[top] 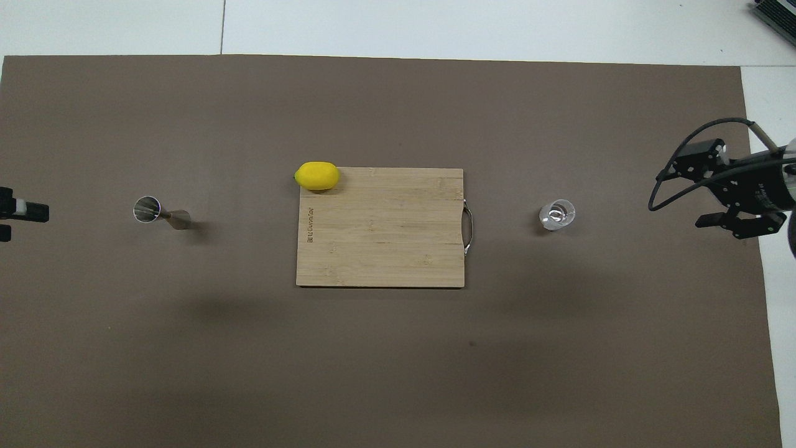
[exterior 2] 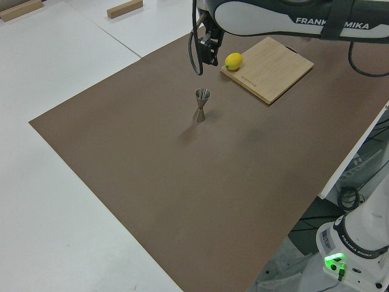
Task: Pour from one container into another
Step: 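Move the left gripper to the metal cup while the right gripper approaches the glass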
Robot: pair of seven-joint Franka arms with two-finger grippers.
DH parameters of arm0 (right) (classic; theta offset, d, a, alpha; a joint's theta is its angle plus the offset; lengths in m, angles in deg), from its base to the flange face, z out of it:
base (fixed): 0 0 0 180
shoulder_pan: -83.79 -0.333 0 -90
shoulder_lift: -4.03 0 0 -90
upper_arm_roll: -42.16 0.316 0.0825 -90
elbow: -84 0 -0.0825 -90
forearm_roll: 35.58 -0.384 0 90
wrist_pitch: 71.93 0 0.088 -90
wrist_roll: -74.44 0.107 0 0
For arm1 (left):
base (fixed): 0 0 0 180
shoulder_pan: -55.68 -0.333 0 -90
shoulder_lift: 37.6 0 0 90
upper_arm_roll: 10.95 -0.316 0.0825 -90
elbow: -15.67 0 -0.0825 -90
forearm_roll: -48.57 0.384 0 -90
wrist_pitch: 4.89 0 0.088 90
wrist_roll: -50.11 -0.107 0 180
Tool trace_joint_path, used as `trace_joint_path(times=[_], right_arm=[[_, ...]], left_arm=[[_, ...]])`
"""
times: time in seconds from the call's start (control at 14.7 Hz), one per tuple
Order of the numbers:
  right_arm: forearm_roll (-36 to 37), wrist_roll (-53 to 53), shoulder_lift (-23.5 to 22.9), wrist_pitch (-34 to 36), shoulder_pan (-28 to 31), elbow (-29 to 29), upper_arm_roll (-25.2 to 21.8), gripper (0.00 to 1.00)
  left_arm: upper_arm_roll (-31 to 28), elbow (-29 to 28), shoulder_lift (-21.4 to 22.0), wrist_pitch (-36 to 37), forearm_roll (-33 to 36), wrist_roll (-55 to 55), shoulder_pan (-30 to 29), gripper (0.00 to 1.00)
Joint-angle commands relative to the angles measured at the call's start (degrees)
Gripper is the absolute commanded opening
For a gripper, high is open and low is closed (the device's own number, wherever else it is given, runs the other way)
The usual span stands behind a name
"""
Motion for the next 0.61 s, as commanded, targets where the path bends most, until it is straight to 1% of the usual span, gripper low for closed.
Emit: trace_joint_path(times=[0.0, 0.14, 0.41, 0.55], right_arm=[[-1.88, 0.80, 1.28, -1.06, 1.04, 1.50, 0.34, 1.00], [-1.88, 0.71, 1.28, -0.88, 1.66, 1.50, 0.34, 1.00], [-1.88, 0.80, 1.19, -1.24, 1.40, 1.67, 0.34, 1.00], [-1.79, 0.89, 1.28, -0.71, 0.78, 1.76, 0.34, 1.00]], left_arm=[[0.38, 0.43, -2.96, 1.24, -5.05, -5.82, -2.44, 1.00], [0.38, 0.78, -4.45, 1.24, -6.11, -10.92, -2.80, 1.00], [0.38, 0.69, -7.35, 1.32, -8.58, -15.67, -4.82, 1.00], [0.38, 0.87, -8.76, 1.33, -9.89, -24.34, -5.79, 1.00]])
